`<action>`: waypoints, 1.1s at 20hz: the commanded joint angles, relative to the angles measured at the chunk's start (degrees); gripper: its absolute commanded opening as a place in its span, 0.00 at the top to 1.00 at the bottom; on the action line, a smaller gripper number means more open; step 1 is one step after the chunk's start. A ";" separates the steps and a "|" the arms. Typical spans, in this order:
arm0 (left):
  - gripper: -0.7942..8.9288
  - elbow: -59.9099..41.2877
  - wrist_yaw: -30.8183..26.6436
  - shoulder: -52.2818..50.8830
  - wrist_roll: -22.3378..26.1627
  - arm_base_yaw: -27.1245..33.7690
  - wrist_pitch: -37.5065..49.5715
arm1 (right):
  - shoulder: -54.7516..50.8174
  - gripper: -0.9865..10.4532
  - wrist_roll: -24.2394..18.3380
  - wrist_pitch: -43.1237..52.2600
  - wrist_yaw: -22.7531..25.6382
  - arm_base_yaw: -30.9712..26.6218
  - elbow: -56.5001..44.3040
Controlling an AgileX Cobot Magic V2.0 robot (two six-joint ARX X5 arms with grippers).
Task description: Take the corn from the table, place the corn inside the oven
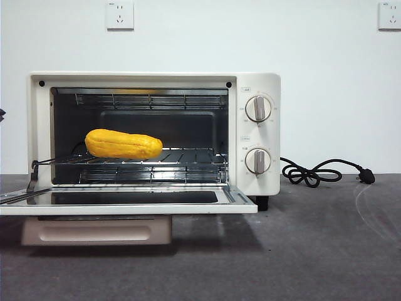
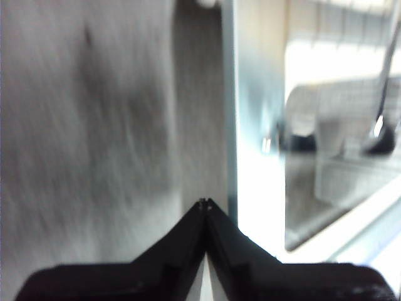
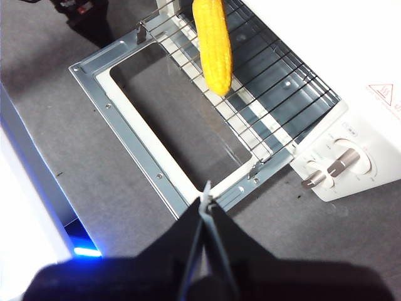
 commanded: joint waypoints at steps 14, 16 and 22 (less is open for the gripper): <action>0.93 -0.33 26.58 -21.62 -7.69 6.69 7.32 | -0.28 0.92 -0.17 -0.09 -0.13 -0.07 -0.46; 0.93 -0.33 26.53 -26.27 -13.20 7.48 11.67 | -0.28 0.92 -0.15 -0.20 -0.55 -0.07 -0.46; 0.93 -0.33 25.31 -36.94 -13.73 7.28 6.73 | -0.28 0.92 -0.15 -0.26 -2.16 -0.07 -0.46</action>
